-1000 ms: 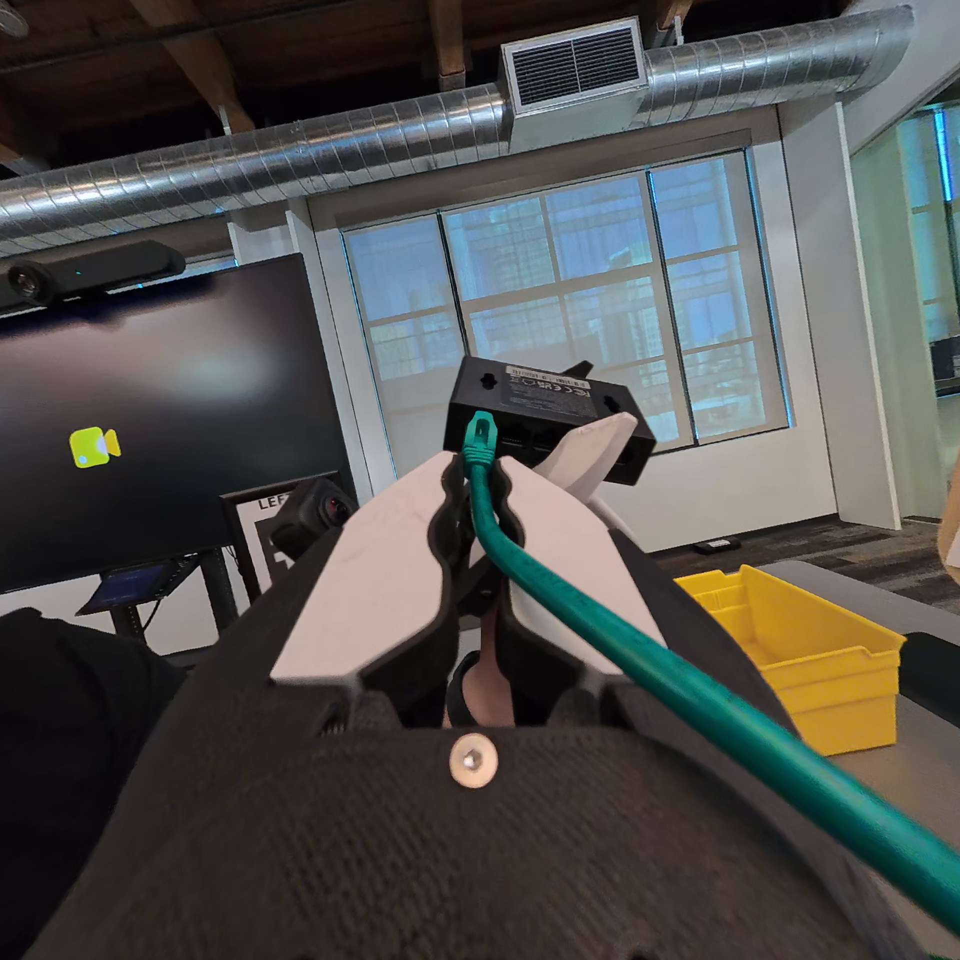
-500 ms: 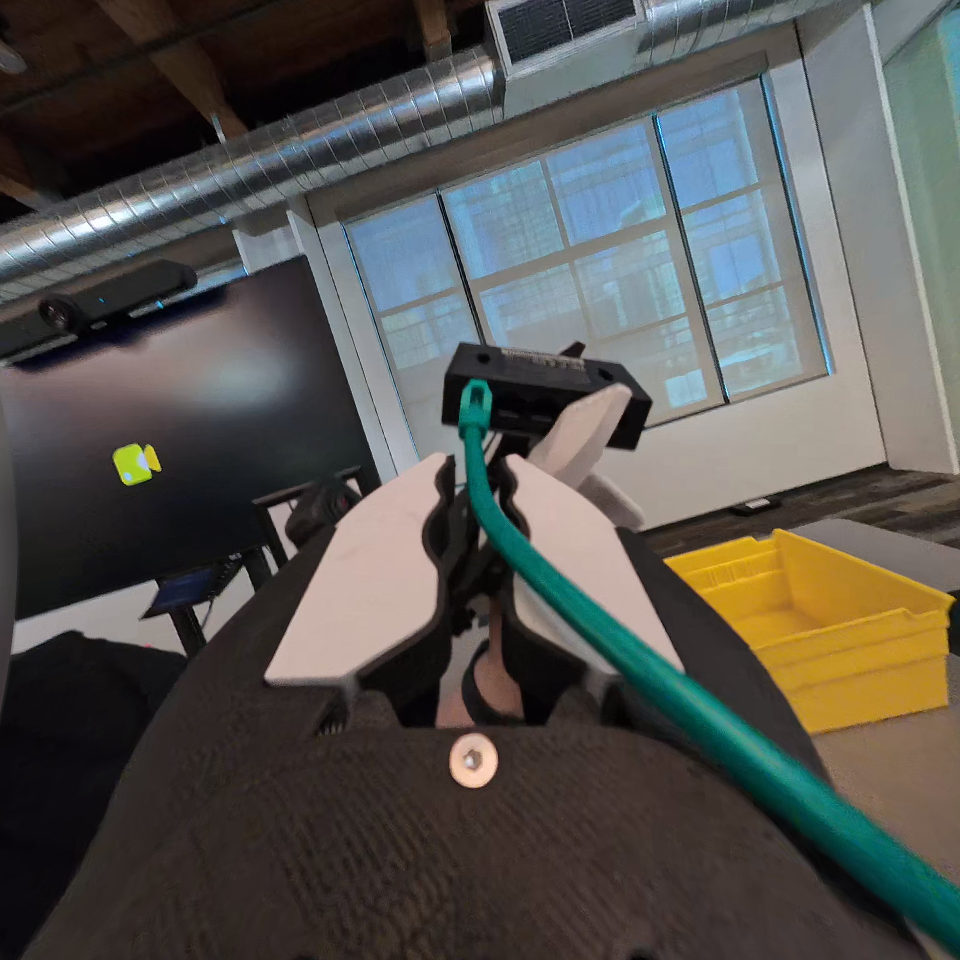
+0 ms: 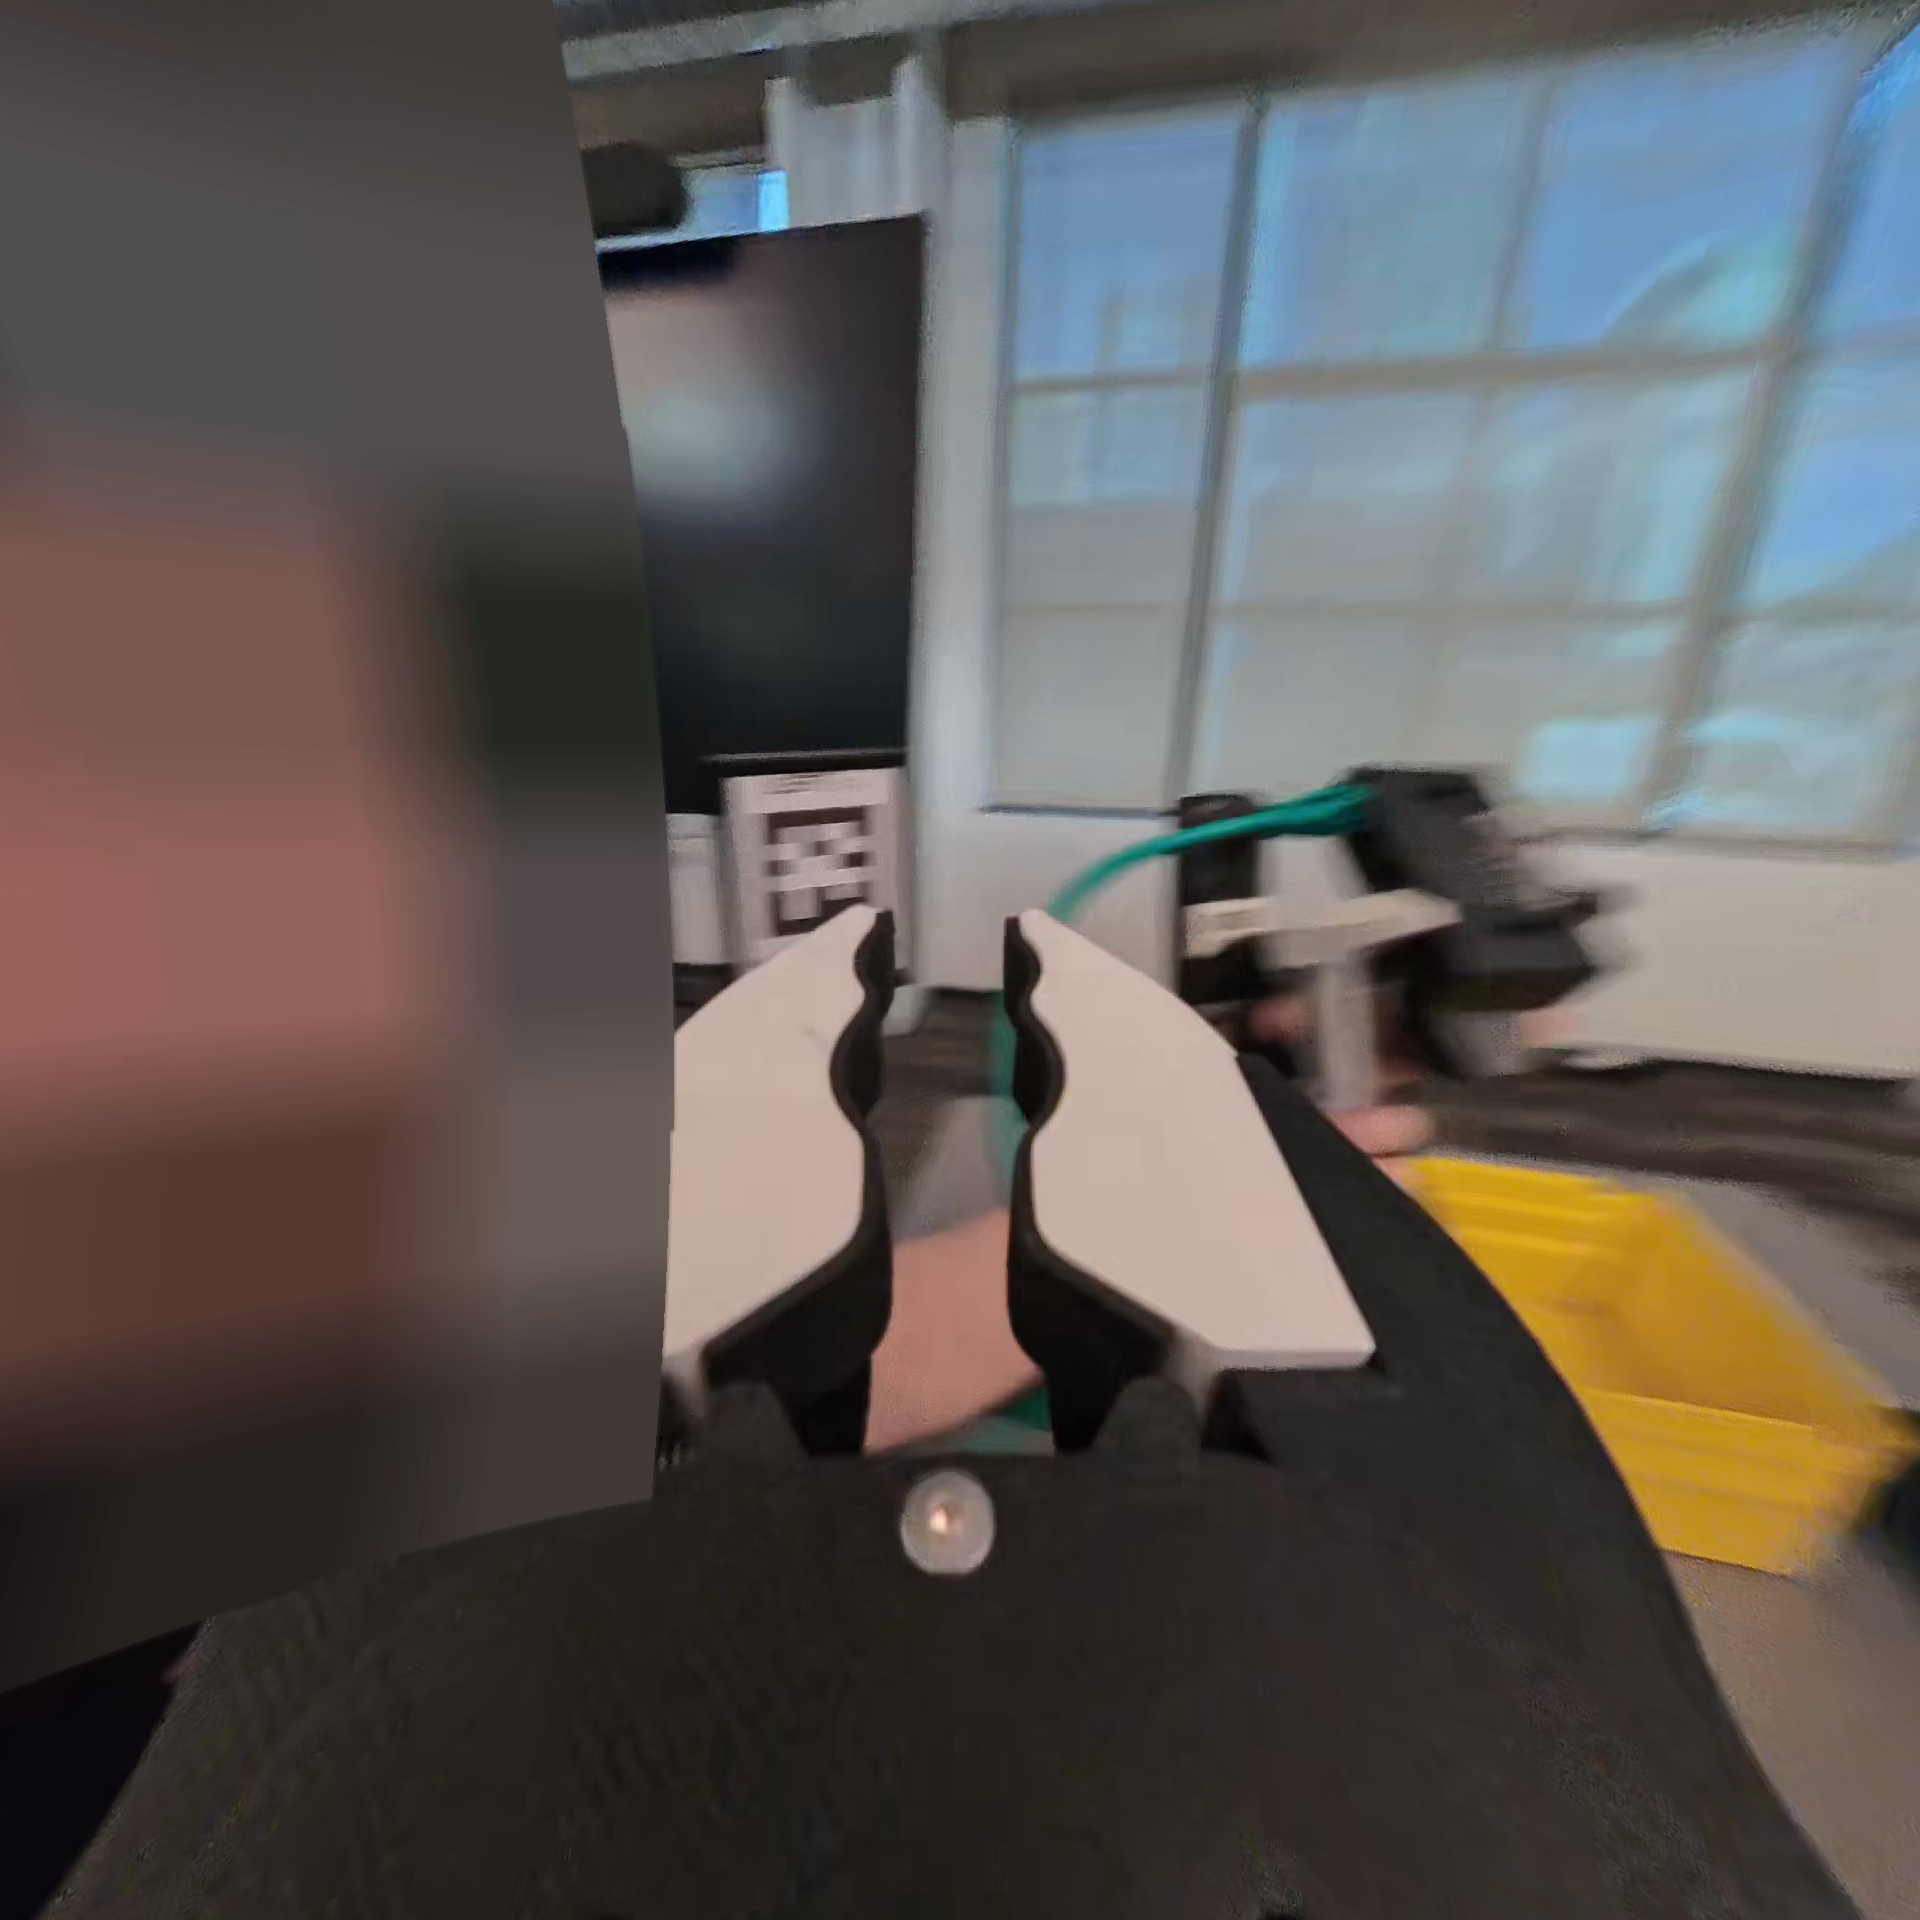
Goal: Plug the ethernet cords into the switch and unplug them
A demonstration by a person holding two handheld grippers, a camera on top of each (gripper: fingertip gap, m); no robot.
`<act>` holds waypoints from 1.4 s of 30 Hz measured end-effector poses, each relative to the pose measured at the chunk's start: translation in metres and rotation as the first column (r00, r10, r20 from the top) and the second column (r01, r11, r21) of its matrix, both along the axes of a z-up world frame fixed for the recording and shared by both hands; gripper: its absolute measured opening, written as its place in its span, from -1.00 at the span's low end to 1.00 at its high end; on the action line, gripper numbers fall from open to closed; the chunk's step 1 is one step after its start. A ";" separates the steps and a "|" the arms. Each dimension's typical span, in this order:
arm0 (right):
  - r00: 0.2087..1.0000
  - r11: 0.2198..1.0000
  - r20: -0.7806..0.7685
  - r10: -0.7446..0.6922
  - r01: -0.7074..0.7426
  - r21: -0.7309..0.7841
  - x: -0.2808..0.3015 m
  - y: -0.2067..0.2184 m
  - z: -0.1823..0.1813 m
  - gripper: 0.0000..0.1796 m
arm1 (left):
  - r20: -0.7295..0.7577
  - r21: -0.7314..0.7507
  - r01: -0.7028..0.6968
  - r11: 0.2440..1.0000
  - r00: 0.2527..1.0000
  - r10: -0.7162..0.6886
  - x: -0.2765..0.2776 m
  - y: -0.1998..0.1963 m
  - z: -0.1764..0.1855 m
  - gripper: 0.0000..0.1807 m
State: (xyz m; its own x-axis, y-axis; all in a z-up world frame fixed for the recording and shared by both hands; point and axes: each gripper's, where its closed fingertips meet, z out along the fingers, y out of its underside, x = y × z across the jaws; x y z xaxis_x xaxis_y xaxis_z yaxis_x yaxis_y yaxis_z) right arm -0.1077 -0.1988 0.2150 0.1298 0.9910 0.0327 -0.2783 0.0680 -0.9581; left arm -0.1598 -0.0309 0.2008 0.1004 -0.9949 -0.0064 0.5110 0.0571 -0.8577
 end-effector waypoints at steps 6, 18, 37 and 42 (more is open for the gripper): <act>0.718 0.586 -0.034 -0.695 0.594 0.552 0.023 0.101 -0.035 -0.51 | -0.079 -0.194 0.241 0.951 0.962 -0.260 0.050 -0.023 -0.020 -0.32; 0.389 0.231 -0.060 -0.919 0.657 0.718 0.034 0.152 -0.075 -0.69 | -0.378 -0.417 0.165 0.894 0.863 -0.336 0.077 -0.004 -0.074 -0.32; -0.131 0.577 0.616 -0.777 0.242 0.780 0.067 0.272 -0.330 -0.68 | -0.426 -0.133 -0.524 0.841 0.797 0.428 -0.050 0.040 -0.018 -0.48; -0.250 0.570 0.633 -0.732 0.283 0.771 0.090 0.279 -0.339 -0.58 | -0.427 -0.151 -0.510 0.847 0.806 0.410 -0.054 0.041 -0.018 -0.48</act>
